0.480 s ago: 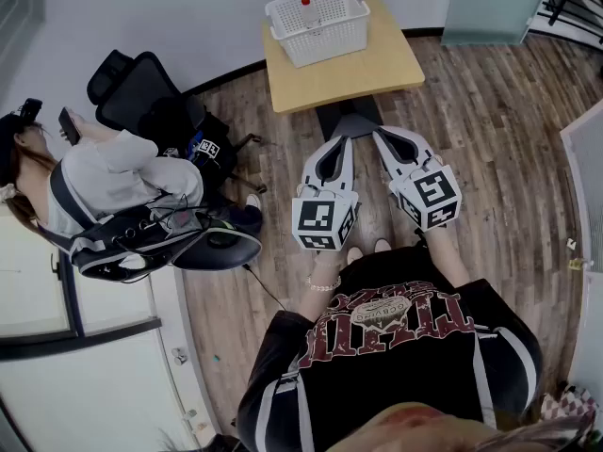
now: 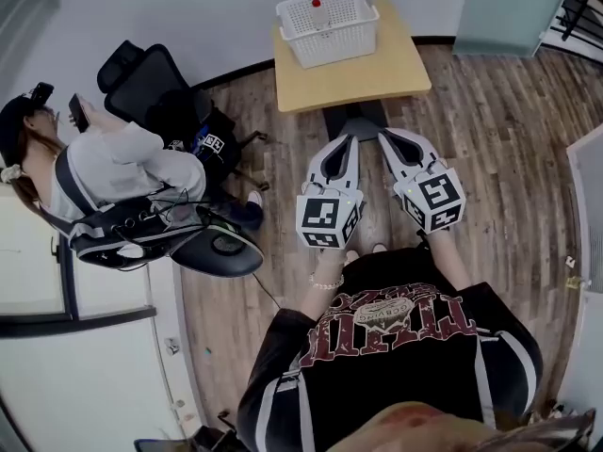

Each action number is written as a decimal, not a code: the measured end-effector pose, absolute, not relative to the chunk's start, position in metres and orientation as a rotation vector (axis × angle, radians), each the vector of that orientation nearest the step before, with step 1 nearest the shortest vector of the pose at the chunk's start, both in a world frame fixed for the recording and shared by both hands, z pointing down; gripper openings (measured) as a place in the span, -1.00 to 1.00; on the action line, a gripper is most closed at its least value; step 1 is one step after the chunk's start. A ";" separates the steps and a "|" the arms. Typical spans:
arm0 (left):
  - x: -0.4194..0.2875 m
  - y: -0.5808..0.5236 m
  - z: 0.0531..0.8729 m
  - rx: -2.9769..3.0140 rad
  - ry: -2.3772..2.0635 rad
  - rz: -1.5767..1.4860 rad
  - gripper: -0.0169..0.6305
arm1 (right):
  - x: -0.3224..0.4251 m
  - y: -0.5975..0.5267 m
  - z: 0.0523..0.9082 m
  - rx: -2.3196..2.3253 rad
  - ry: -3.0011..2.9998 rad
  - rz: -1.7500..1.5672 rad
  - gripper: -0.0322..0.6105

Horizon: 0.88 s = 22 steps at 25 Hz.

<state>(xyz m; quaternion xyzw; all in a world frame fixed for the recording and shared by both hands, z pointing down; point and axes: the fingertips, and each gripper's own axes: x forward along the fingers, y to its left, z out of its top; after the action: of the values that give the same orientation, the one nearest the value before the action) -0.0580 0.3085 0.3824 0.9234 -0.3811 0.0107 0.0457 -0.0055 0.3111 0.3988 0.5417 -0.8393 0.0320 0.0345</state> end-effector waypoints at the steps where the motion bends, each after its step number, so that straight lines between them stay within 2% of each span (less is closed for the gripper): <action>1: -0.057 0.309 0.383 2.814 -1.169 0.030 -0.81 | -0.004 0.312 0.399 1.660 -2.584 0.101 -0.85; 22: -0.050 0.275 0.388 2.778 -1.157 0.018 -0.81 | 0.007 0.283 0.401 1.681 -2.575 0.128 -0.85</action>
<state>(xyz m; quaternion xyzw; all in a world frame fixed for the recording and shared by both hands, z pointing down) -0.0503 0.2748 0.3878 0.9211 -0.3836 0.0058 0.0659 0.0070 0.2828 0.4013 0.5459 -0.8362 0.0414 0.0320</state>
